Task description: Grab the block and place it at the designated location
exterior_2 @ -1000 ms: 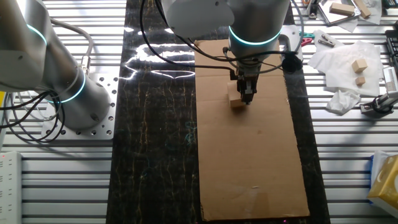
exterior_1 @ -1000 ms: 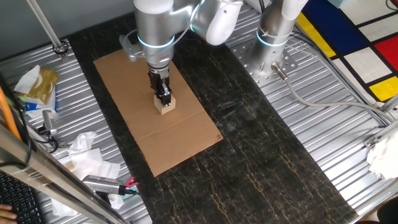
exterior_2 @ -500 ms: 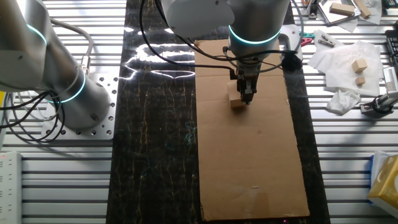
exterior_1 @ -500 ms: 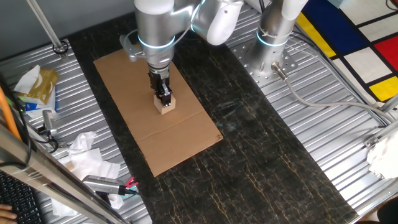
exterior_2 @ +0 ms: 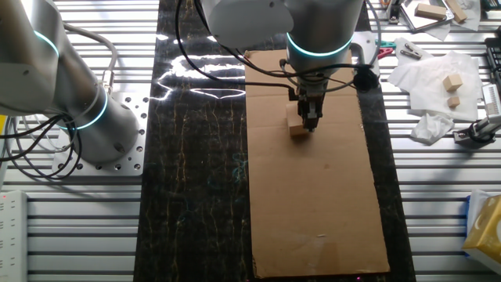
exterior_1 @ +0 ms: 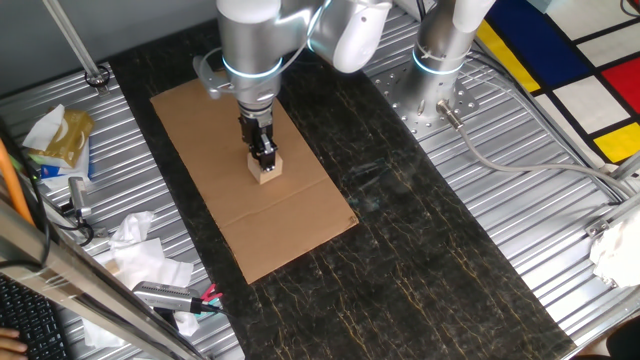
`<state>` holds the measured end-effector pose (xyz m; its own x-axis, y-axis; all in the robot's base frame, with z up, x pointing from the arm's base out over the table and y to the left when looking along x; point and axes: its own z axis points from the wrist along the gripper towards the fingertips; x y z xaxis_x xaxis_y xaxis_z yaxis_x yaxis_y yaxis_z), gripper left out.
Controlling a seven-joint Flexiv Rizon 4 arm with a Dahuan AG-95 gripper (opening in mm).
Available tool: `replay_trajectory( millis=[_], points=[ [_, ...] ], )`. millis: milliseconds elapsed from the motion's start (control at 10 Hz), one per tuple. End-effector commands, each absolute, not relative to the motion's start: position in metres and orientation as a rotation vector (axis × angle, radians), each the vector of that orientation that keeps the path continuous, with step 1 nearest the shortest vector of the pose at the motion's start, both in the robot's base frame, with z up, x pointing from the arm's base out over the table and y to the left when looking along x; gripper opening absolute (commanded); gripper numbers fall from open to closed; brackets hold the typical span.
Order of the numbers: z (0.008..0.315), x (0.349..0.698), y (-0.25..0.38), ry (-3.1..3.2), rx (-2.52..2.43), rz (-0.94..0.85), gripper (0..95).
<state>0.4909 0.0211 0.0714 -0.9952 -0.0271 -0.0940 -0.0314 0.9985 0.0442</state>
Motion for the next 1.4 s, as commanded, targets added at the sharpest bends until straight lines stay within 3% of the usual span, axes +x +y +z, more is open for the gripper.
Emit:
replay_trajectory(
  millis=[100, 200, 600, 700, 1000, 1100, 1400],
  points=[
    [0.0706, 0.4917, 0.0209, 3.046, -0.045, 0.071, 0.0],
    [0.0704, 0.4917, 0.0209, 3.047, -0.045, 0.073, 19.0],
    [0.0698, 0.4917, 0.0209, 3.045, -0.041, 0.112, 19.0],
    [0.0696, 0.4917, 0.0209, 3.045, -0.042, 0.124, 38.0],
    [0.0689, 0.4918, 0.021, 3.043, -0.047, 0.128, 38.0],
    [0.0689, 0.4918, 0.021, 3.041, -0.049, 0.127, 57.0],
    [0.0689, 0.4918, 0.021, 3.033, -0.058, 0.127, 57.0]
  ],
)
